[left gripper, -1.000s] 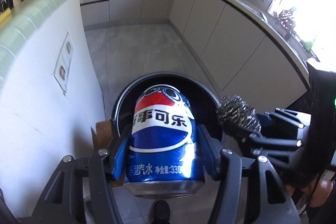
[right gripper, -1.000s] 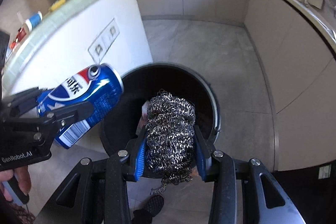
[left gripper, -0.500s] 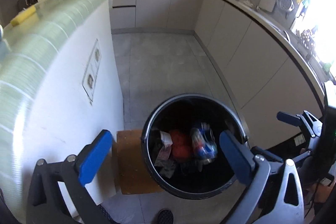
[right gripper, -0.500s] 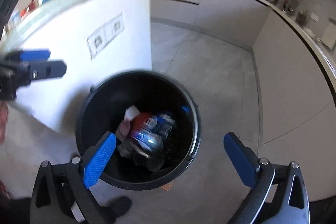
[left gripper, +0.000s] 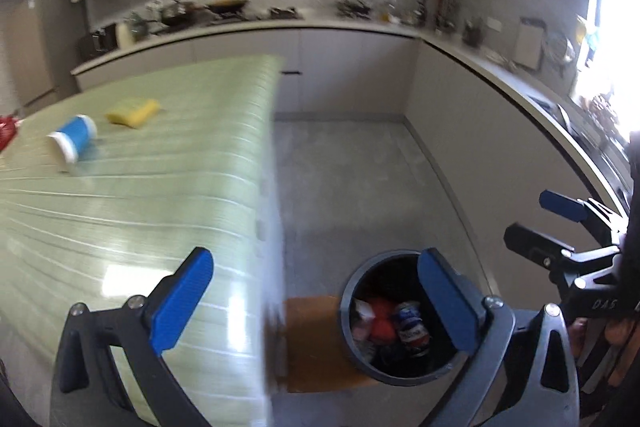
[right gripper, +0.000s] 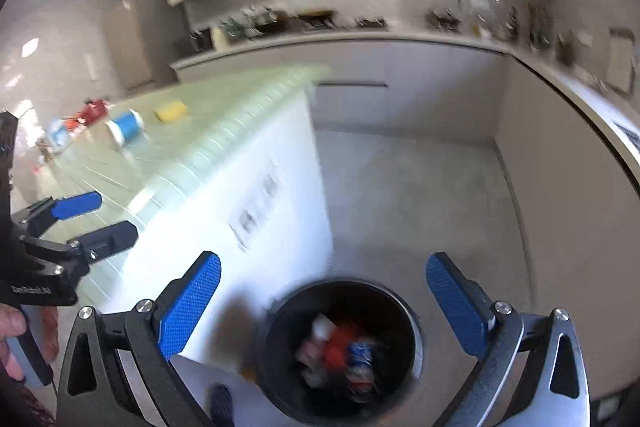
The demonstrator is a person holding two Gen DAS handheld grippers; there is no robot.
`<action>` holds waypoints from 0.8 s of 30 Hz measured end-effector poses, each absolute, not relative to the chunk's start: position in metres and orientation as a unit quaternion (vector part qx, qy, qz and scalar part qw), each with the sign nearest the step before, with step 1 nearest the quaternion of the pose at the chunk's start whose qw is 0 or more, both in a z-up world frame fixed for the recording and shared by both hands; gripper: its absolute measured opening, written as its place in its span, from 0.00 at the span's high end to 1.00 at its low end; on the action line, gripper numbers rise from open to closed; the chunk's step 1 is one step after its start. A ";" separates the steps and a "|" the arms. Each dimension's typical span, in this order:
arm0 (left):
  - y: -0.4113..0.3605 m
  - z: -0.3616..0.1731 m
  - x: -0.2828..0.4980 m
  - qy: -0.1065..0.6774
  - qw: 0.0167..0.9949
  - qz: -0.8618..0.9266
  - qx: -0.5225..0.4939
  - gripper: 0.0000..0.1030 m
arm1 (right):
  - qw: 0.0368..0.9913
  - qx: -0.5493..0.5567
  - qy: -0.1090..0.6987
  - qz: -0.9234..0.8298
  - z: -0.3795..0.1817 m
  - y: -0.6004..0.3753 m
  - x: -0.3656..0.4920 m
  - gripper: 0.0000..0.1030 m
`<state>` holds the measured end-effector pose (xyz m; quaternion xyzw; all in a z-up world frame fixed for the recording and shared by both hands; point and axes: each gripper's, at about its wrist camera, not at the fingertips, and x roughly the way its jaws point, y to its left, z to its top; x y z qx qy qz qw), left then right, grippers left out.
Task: Collect trash
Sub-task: 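Move both tools back toward the blue paper cup and yellow sponge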
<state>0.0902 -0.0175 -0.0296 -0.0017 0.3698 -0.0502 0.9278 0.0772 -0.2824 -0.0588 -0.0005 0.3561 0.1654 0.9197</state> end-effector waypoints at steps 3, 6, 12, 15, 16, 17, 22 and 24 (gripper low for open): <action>0.013 -0.027 0.089 0.357 0.934 -0.019 -0.006 0.00 | 0.911 -0.027 0.370 0.180 -0.051 -0.241 0.091 0.00; 0.053 -0.026 0.088 0.350 0.936 0.020 -0.023 0.00 | 0.905 -0.033 0.375 0.200 -0.043 -0.202 0.103 0.00; 0.123 -0.024 0.093 0.332 0.939 0.077 -0.051 0.00 | 0.899 -0.071 0.362 0.235 -0.034 -0.131 0.120 0.00; 0.148 -0.027 0.100 0.331 0.937 0.091 -0.059 0.00 | 0.896 -0.083 0.359 0.246 -0.032 -0.097 0.129 0.00; 0.155 -0.028 0.102 0.330 0.937 0.096 -0.061 0.00 | 0.895 -0.085 0.360 0.250 -0.031 -0.084 0.133 0.00; 0.162 -0.027 0.104 0.329 0.937 0.098 -0.062 0.00 | 0.894 -0.086 0.360 0.252 -0.029 -0.075 0.136 0.00; 0.188 -0.027 0.116 0.329 0.937 0.102 -0.063 0.00 | 0.893 -0.093 0.355 0.261 -0.025 -0.037 0.153 0.00; 0.200 -0.026 0.121 0.329 0.937 0.101 -0.065 0.00 | 0.892 -0.095 0.353 0.264 -0.025 -0.024 0.158 0.00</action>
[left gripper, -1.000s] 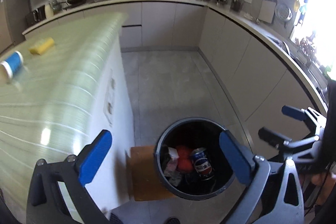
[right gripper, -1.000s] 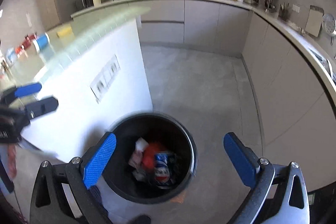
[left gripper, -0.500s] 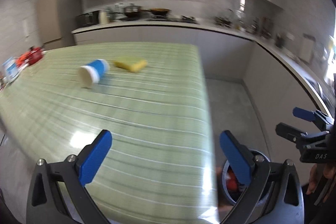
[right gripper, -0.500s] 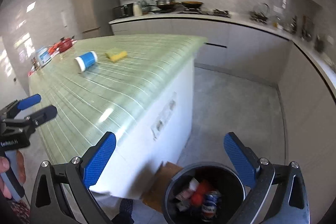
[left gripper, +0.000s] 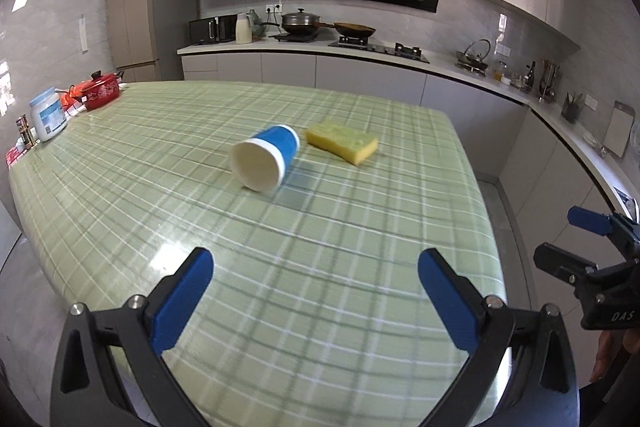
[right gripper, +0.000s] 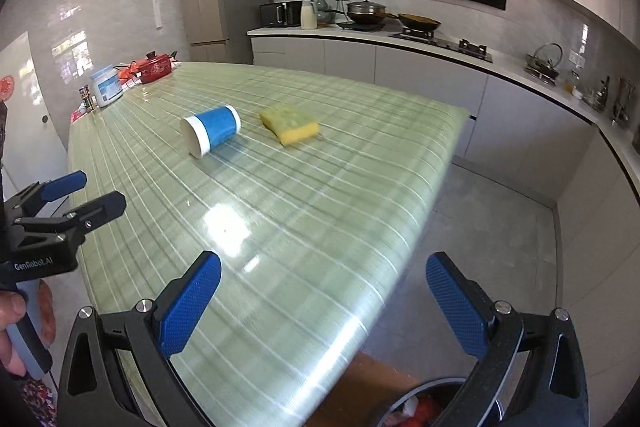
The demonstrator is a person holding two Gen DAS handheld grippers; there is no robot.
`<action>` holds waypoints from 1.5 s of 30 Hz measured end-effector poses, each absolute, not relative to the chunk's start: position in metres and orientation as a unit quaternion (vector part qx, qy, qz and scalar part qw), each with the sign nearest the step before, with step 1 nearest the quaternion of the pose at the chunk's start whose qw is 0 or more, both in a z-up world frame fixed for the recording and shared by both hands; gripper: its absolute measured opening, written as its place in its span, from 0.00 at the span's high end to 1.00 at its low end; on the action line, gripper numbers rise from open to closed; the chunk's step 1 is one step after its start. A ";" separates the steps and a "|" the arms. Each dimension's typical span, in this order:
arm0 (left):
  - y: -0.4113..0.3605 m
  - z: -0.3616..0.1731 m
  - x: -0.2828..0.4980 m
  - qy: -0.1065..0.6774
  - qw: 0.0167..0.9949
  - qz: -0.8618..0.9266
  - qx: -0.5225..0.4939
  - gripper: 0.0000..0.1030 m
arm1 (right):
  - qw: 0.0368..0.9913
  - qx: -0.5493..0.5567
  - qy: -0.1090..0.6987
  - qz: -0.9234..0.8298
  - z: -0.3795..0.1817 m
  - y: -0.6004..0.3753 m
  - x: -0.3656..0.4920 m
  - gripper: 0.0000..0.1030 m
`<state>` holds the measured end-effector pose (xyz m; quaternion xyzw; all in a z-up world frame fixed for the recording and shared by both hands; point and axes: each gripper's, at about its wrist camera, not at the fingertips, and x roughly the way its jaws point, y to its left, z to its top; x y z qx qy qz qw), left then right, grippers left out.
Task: Collect trash
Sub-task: 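Move both tools back toward the blue paper cup and yellow sponge, then grasp the yellow sponge with the right tool while the left tool grasps the blue paper cup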
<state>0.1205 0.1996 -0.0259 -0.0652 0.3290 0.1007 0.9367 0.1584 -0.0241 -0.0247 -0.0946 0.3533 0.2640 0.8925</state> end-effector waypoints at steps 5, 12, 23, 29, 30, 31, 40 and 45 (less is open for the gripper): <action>0.220 -0.024 0.137 0.328 0.937 0.100 -0.062 0.01 | 0.888 -0.103 0.354 0.273 -0.024 0.008 0.182 0.00; 0.254 -0.030 0.177 0.328 0.937 0.099 -0.066 0.04 | 0.885 -0.107 0.364 0.270 -0.034 0.039 0.221 0.00; 0.289 -0.066 0.263 0.367 0.926 0.073 -0.046 0.05 | 0.872 -0.122 0.389 0.272 -0.062 0.086 0.290 0.03; 0.307 -0.081 0.297 0.393 0.917 0.045 -0.051 0.24 | 0.858 -0.133 0.411 0.276 -0.084 0.117 0.329 0.07; 0.311 -0.082 0.301 0.393 0.917 0.044 -0.053 0.24 | 0.857 -0.133 0.414 0.277 -0.087 0.123 0.335 0.07; 0.313 -0.082 0.305 0.394 0.917 0.045 -0.051 0.25 | 0.855 -0.134 0.417 0.279 -0.090 0.129 0.341 0.07; 0.340 -0.086 0.324 0.404 0.912 0.042 -0.059 0.26 | 0.843 -0.145 0.434 0.282 -0.112 0.176 0.386 0.08; 0.344 -0.088 0.320 0.408 0.909 0.043 -0.072 0.25 | 0.842 -0.145 0.438 0.279 -0.117 0.189 0.399 0.09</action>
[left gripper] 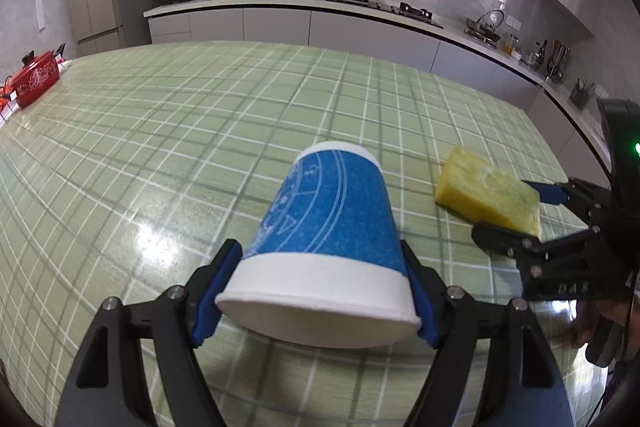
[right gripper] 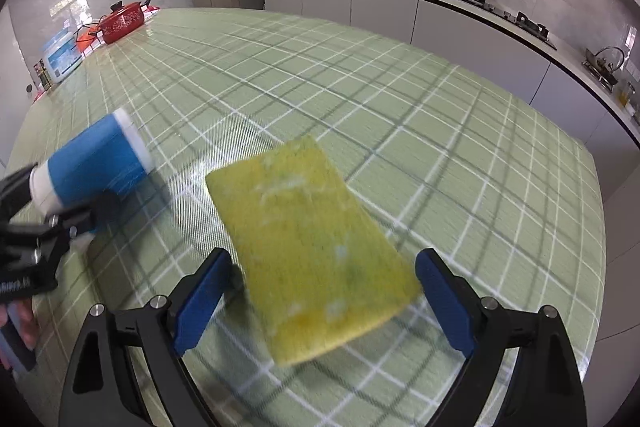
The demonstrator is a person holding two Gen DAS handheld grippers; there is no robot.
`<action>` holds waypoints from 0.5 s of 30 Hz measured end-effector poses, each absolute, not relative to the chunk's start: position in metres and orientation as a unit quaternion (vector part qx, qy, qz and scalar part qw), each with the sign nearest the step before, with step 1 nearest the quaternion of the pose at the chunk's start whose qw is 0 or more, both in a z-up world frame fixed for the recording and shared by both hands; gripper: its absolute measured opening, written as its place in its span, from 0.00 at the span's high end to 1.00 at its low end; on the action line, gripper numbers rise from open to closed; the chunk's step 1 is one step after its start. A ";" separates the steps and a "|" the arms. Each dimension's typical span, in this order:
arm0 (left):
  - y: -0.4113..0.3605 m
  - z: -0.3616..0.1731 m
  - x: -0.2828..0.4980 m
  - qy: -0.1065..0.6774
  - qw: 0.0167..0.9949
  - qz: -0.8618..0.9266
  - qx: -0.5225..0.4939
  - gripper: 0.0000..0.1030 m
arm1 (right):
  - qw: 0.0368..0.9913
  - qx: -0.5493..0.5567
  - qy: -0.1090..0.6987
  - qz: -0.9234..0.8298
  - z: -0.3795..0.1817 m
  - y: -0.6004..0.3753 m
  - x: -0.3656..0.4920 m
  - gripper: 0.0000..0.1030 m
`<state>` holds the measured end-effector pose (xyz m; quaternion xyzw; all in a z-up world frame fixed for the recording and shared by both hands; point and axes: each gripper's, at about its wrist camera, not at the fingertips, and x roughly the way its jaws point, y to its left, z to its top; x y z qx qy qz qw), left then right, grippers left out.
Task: Collect trash
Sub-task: 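Grasp the yellow sponge with the right tool while the left tool grasps the blue paper cup, then carry the yellow sponge and blue paper cup over the black bin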
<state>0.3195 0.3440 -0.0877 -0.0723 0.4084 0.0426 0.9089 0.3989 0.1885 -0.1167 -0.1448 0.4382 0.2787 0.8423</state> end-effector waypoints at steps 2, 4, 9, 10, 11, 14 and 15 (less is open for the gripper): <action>0.342 -0.088 0.318 0.409 0.909 0.042 -0.075 0.25 | 0.844 -0.143 0.440 0.272 -0.116 0.188 0.398 0.11; 0.341 -0.089 0.320 0.410 0.908 0.040 -0.075 0.26 | 0.847 -0.140 0.438 0.266 -0.115 0.187 0.394 0.19; 0.338 -0.086 0.323 0.403 0.911 0.038 -0.076 0.34 | 0.856 -0.123 0.435 0.252 -0.111 0.185 0.388 0.37; 0.337 -0.085 0.324 0.403 0.912 0.036 -0.076 0.35 | 0.858 -0.119 0.433 0.250 -0.110 0.185 0.387 0.38; 0.334 -0.083 0.323 0.400 0.913 0.035 -0.073 0.35 | 0.861 -0.114 0.430 0.247 -0.108 0.183 0.384 0.39; 0.326 -0.075 0.321 0.393 0.917 0.029 -0.064 0.36 | 0.868 -0.098 0.420 0.244 -0.098 0.177 0.374 0.39; 0.322 -0.073 0.319 0.391 0.918 0.028 -0.061 0.36 | 0.870 -0.096 0.419 0.243 -0.095 0.175 0.372 0.39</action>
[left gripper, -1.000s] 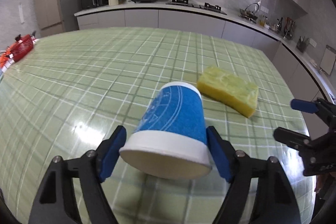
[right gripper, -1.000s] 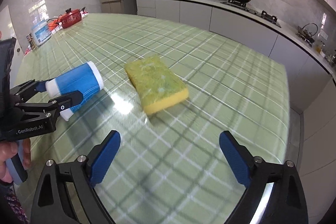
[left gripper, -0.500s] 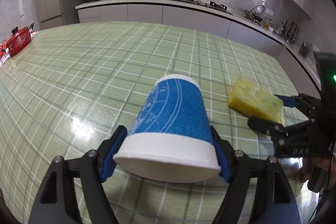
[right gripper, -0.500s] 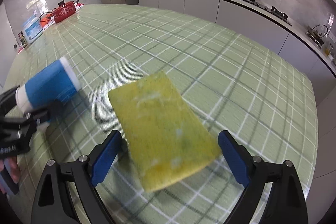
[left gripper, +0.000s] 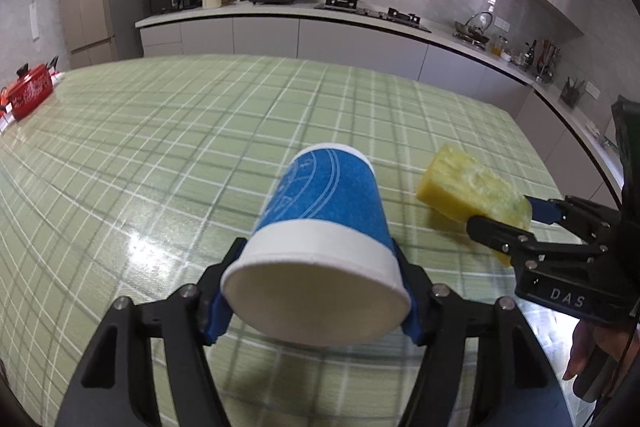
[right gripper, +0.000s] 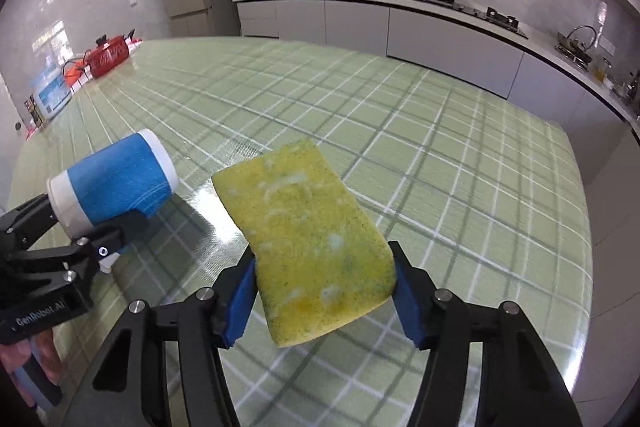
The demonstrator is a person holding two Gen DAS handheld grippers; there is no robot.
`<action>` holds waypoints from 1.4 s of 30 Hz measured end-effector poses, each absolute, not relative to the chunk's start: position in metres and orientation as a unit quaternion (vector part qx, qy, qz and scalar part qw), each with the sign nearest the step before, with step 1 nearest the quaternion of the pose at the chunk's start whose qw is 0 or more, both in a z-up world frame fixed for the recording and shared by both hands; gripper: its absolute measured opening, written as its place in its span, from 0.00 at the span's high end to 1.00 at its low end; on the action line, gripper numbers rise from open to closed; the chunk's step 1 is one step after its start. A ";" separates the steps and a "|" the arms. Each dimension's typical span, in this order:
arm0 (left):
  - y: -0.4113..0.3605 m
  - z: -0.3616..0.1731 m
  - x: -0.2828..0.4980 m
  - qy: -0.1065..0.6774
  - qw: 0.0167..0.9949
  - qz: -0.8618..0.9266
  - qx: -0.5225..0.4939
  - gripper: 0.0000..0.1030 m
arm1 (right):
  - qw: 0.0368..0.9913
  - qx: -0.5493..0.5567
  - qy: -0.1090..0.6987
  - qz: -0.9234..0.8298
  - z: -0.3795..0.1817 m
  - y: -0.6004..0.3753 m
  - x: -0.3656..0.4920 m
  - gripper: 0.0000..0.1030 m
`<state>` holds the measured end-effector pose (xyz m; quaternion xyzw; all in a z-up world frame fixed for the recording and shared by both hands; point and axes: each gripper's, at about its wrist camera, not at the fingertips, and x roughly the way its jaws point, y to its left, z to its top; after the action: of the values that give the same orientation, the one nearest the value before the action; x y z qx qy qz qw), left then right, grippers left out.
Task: Collect trash
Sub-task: 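Carry the yellow sponge and blue paper cup over the black bin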
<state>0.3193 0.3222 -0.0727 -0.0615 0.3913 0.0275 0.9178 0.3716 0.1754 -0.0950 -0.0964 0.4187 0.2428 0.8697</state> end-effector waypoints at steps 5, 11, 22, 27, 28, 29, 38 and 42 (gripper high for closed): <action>0.305 -0.059 0.309 0.380 0.924 0.018 -0.047 0.36 | 0.879 -0.079 0.408 0.232 -0.075 0.154 0.355 0.39; 0.272 -0.041 0.288 0.365 0.930 -0.006 -0.036 0.36 | 0.895 -0.057 0.389 0.211 -0.047 0.106 0.324 0.39; 0.176 -0.026 0.246 0.351 0.933 -0.077 -0.014 0.36 | 0.918 -0.028 0.364 0.154 -0.013 -0.012 0.253 0.39; 0.121 -0.027 0.225 0.352 0.929 -0.114 -0.003 0.36 | 0.922 -0.013 0.370 0.115 -0.016 -0.080 0.216 0.39; 0.107 -0.028 0.220 0.354 0.927 -0.124 0.000 0.36 | 0.922 -0.011 0.373 0.108 -0.018 -0.092 0.209 0.39; 0.095 -0.029 0.216 0.355 0.926 -0.132 0.003 0.36 | 0.922 -0.008 0.374 0.100 -0.019 -0.107 0.199 0.39; -0.004 -0.048 0.173 0.378 0.906 -0.191 0.025 0.36 | 0.918 0.004 0.395 0.042 -0.041 -0.218 0.128 0.39; -0.036 -0.065 0.159 0.397 0.894 -0.205 0.032 0.36 | 0.914 0.008 0.405 0.031 -0.053 -0.255 0.106 0.39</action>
<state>0.1587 -0.0357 -0.0651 0.0317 0.3968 -0.2045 0.8943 0.1057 -0.2549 -0.0530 0.0080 0.4047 0.0305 0.9139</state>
